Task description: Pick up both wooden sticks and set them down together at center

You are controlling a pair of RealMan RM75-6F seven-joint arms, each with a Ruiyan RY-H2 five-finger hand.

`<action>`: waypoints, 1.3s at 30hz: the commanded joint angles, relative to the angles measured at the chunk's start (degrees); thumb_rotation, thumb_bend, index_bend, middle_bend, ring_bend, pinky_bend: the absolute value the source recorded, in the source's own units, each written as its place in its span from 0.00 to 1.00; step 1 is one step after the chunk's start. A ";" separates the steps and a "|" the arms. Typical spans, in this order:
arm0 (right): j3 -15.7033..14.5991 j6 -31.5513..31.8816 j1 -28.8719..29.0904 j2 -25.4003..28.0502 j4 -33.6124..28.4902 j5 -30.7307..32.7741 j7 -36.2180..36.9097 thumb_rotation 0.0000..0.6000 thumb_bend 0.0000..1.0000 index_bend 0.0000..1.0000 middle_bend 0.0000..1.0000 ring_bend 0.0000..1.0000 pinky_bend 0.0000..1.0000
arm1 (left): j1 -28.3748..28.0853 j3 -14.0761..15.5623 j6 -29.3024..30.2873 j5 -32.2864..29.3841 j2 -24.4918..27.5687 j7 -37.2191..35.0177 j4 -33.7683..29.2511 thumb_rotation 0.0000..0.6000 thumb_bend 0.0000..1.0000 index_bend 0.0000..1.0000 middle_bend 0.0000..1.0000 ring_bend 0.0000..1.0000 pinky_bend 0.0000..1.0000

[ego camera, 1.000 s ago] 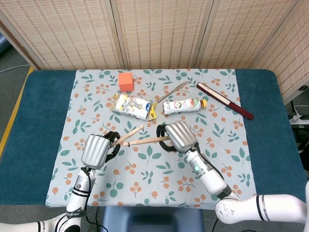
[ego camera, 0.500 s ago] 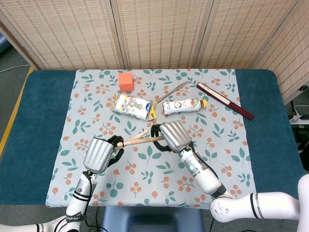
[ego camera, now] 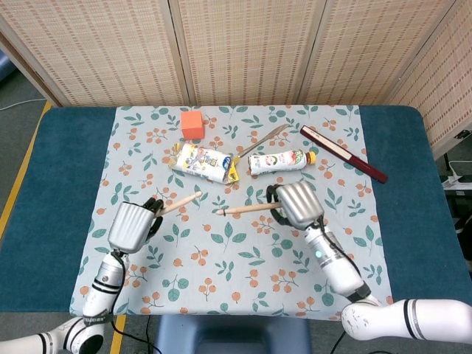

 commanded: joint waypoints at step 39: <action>-2.26 -14.49 -9.62 -1.88 25.93 -10.31 24.44 1.00 0.25 0.21 0.11 0.00 0.43 | -2.30 12.62 -8.81 11.09 0.52 -36.04 27.92 1.00 0.36 0.10 0.28 0.48 0.72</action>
